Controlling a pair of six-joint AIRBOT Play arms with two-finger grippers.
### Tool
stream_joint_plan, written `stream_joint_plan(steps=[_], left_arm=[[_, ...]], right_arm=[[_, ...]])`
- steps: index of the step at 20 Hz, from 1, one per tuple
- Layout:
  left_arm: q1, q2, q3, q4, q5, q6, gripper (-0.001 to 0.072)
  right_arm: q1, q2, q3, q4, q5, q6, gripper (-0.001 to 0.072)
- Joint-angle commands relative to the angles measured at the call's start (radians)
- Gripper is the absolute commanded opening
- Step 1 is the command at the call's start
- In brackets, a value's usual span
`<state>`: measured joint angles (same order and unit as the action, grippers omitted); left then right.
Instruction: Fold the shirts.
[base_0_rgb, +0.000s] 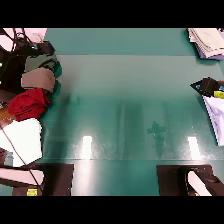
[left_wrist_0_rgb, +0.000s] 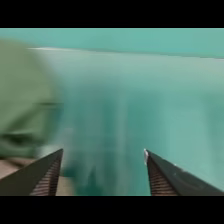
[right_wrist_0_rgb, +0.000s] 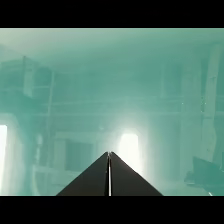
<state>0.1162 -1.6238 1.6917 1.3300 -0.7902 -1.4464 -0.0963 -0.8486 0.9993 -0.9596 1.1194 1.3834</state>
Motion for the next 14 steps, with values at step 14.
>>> stream_joint_plan(steps=[14], left_arm=[[0.074, -0.372, 0.202, 0.342, 0.082, -0.073, 0.0614]], right_arm=[[0.001, -0.098, 0.000, 0.054, 0.040, 0.004, 0.0016]])
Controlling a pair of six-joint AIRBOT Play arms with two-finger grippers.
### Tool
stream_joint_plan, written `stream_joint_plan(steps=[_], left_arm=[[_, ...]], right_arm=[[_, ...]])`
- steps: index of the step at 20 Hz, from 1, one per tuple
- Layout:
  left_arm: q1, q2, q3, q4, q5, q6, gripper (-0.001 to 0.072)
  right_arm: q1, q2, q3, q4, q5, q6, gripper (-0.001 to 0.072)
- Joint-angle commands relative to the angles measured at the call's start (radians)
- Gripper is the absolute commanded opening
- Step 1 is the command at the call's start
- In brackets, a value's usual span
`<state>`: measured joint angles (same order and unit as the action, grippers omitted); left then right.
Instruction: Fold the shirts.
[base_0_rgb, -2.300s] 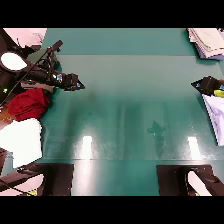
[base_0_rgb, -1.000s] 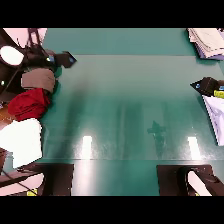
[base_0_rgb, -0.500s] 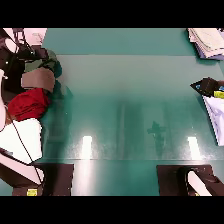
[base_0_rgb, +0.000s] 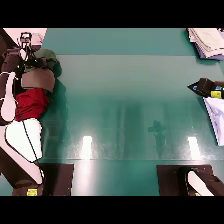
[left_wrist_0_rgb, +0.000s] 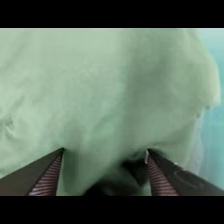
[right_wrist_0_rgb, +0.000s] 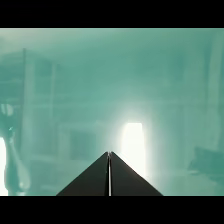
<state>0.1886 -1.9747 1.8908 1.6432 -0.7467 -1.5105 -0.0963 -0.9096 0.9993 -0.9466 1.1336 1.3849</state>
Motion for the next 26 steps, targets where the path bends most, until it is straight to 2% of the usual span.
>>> stream_joint_plan(steps=[1, 2, 3, 4, 7, 9, 11, 13, 16, 19, 21, 23, 24, 26], left_arm=[[0.001, -0.026, 0.003, 0.026, 0.048, -0.009, 0.0535], [0.000, -0.028, 0.003, 0.024, 0.047, -0.008, 0.0276], [0.000, -0.026, 0.004, 0.021, 0.045, -0.008, 0.0050], [-0.002, -0.023, 0.019, 0.014, 0.014, -0.008, 0.0026], [-0.009, -0.017, 0.165, -0.015, -0.133, -0.007, 0.0026], [-0.035, 0.046, 0.221, -0.069, -0.103, 0.020, 0.0026], [-0.082, 0.156, 0.221, -0.177, -0.019, 0.130, 0.0026], [-0.145, 0.276, 0.221, -0.327, -0.041, 0.271, 0.0026], [-0.253, 0.447, 0.221, -0.630, -0.230, 0.492, 0.0026], [-0.338, 0.571, 0.221, -0.943, -0.471, 0.629, 0.0026], [-0.389, 0.634, 0.171, -1.048, -0.562, 0.654, 0.0026], [-0.449, 0.657, 0.075, -1.032, -0.645, 0.654, 0.0026], [-0.475, 0.655, 0.016, -1.015, -0.651, 0.652, 0.0026], [-0.524, 0.647, -0.139, -0.991, -0.575, 0.652, 0.0027]], right_arm=[[0.001, -0.045, 0.002, 0.039, 0.030, 0.003, 0.0015], [0.001, -0.047, 0.002, 0.038, 0.028, 0.002, 0.0016], [0.001, -0.043, 0.002, 0.039, 0.019, 0.002, 0.0015], [0.001, -0.030, 0.002, 0.038, 0.005, 0.002, 0.0015], [0.001, 0.036, 0.002, 0.036, -0.085, 0.002, 0.0015], [0.001, 0.097, 0.002, 0.035, -0.187, 0.002, 0.0015], [0.001, 0.161, 0.002, 0.035, -0.280, 0.002, 0.0015], [0.001, 0.217, 0.002, 0.038, -0.351, 0.002, 0.0016], [0.001, 0.283, 0.002, 0.038, -0.402, 0.002, 0.0016], [0.001, 0.327, 0.002, 0.040, -0.420, 0.004, 0.0015], [0.001, 0.357, 0.002, 0.040, -0.418, 0.010, 0.0016], [0.001, 0.386, 0.002, 0.041, -0.418, 0.040, 0.0015], [0.001, 0.401, 0.002, 0.041, -0.415, 0.055, 0.0015], [0.001, 0.436, 0.002, 0.041, -0.403, 0.066, 0.0015]])
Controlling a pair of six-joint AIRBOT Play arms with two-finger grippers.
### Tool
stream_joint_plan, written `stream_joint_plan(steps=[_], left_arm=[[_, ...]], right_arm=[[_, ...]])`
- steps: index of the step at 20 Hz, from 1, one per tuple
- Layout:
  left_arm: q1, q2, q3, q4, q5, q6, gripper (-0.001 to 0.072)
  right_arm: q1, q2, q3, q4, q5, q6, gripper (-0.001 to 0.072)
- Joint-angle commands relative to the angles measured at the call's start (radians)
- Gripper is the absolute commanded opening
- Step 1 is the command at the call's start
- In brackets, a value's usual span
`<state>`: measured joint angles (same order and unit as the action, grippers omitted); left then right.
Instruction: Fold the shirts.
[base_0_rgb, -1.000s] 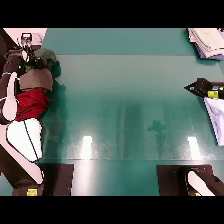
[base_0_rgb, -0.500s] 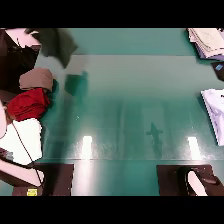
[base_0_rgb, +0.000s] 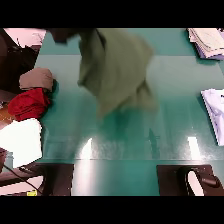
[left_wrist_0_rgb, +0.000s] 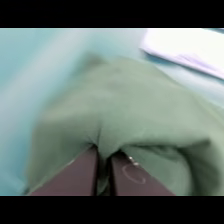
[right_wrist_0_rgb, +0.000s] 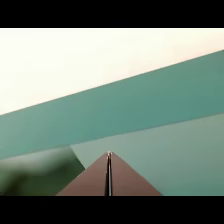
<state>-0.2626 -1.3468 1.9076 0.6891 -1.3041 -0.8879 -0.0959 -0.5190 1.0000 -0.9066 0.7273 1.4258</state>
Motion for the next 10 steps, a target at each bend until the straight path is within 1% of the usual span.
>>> stream_joint_plan(steps=[1, 2, 3, 4, 5, 6, 7, 8, 9, 10], left_arm=[[-0.089, 0.000, -0.228, -0.035, 0.035, 0.023, 0.0027], [-0.095, -0.025, -0.284, -0.027, 0.085, 0.010, 0.0027], [-0.095, -0.059, -0.325, -0.011, 0.132, -0.019, 0.0061], [-0.084, -0.093, -0.340, 0.021, 0.160, -0.075, 0.0325], [-0.063, -0.124, -0.339, 0.037, 0.164, -0.160, 0.0549], [-0.027, -0.140, -0.339, 0.034, 0.154, -0.240, 0.0572], [0.016, -0.139, -0.338, 0.030, 0.125, -0.274, 0.0572], [0.066, -0.130, -0.335, 0.024, 0.069, -0.284, 0.0519], [0.124, -0.114, -0.337, 0.026, -0.005, -0.283, 0.0483], [0.178, -0.096, -0.346, 0.039, -0.076, -0.283, 0.0483]], right_arm=[[0.001, 0.060, 0.001, 0.001, 0.006, 0.027, 0.0015], [0.001, 0.076, 0.001, 0.001, 0.006, 0.034, 0.0015], [0.001, 0.093, 0.001, 0.001, 0.006, 0.034, 0.0015], [0.001, 0.113, 0.001, 0.000, 0.006, 0.034, 0.0016], [0.001, 0.131, 0.001, 0.000, 0.005, 0.034, 0.0015], [0.000, 0.143, 0.001, -0.001, 0.007, 0.034, 0.0015], [0.000, 0.154, 0.001, -0.002, 0.007, 0.033, 0.0015], [0.000, 0.163, 0.001, -0.002, 0.005, 0.033, 0.0016], [0.000, 0.168, 0.001, -0.002, 0.007, 0.033, 0.0015], [0.000, 0.168, 0.001, -0.002, 0.007, 0.033, 0.0015]])
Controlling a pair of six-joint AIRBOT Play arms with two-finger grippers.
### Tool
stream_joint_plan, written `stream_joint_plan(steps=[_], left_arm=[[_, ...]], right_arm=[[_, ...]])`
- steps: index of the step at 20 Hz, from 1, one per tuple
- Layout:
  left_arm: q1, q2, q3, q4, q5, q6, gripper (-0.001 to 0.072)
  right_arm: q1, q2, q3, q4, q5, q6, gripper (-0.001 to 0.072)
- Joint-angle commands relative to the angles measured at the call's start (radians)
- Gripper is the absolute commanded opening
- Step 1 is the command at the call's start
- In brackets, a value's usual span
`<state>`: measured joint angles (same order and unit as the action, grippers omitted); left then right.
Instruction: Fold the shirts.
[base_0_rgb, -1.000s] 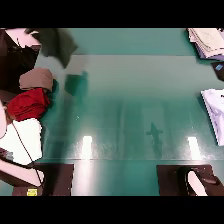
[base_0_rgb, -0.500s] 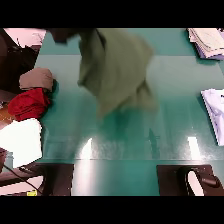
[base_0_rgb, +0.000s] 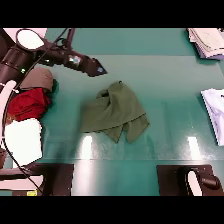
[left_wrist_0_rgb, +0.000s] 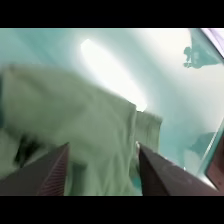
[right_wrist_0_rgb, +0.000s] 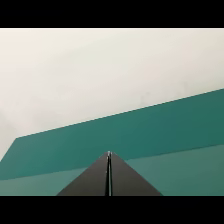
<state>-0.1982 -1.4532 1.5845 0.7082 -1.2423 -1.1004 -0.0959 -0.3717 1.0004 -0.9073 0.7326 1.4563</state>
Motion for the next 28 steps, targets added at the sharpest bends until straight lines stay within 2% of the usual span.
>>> stream_joint_plan(steps=[1, 5, 9, 13, 17, 20, 22, 23, 24, 26, 28], left_arm=[[0.164, 0.037, -0.062, 0.041, -0.172, -0.071, 0.0482], [0.339, 0.266, -0.560, 0.100, -0.106, -0.070, 0.0484], [0.331, 0.389, -1.014, 0.069, 0.016, -0.043, 0.0484], [0.246, 0.387, -1.133, 0.070, 0.111, -0.045, 0.0484], [0.179, 0.386, -1.135, 0.061, 0.231, -0.082, 0.0484], [0.115, 0.385, -1.135, -0.045, 0.334, -0.078, 0.0483], [0.071, 0.385, -1.135, -0.063, 0.380, -0.080, 0.0477], [0.067, 0.385, -1.132, -0.067, 0.385, -0.081, 0.0211], [0.067, 0.386, -1.122, -0.070, 0.386, -0.080, 0.0024], [0.067, 0.386, -1.056, -0.069, 0.341, -0.080, 0.0026], [0.067, 0.395, -0.949, -0.052, 0.267, -0.077, 0.0025]], right_arm=[[0.001, 0.018, 0.000, -0.001, 0.002, 0.003, 0.0016], [0.001, -0.041, 0.001, 0.044, 0.033, 0.002, 0.0015], [0.001, -0.147, 0.002, 0.138, 0.122, -0.003, 0.0016], [0.003, -0.207, 0.002, 0.256, 0.164, -0.099, 0.0015], [0.003, -0.195, 0.002, 0.259, 0.167, -0.103, 0.0015], [0.000, -0.162, 0.002, 0.250, 0.147, -0.116, 0.0016], [-0.017, -0.151, 0.002, 0.250, 0.154, -0.116, 0.0015], [-0.032, -0.153, 0.002, 0.250, 0.178, -0.116, 0.0015], [-0.049, -0.162, 0.002, 0.249, 0.217, -0.116, 0.0015], [-0.079, -0.198, 0.002, 0.160, 0.351, -0.114, 0.0015], [-0.095, -0.254, -0.023, -0.064, 0.514, -0.064, 0.0015]])
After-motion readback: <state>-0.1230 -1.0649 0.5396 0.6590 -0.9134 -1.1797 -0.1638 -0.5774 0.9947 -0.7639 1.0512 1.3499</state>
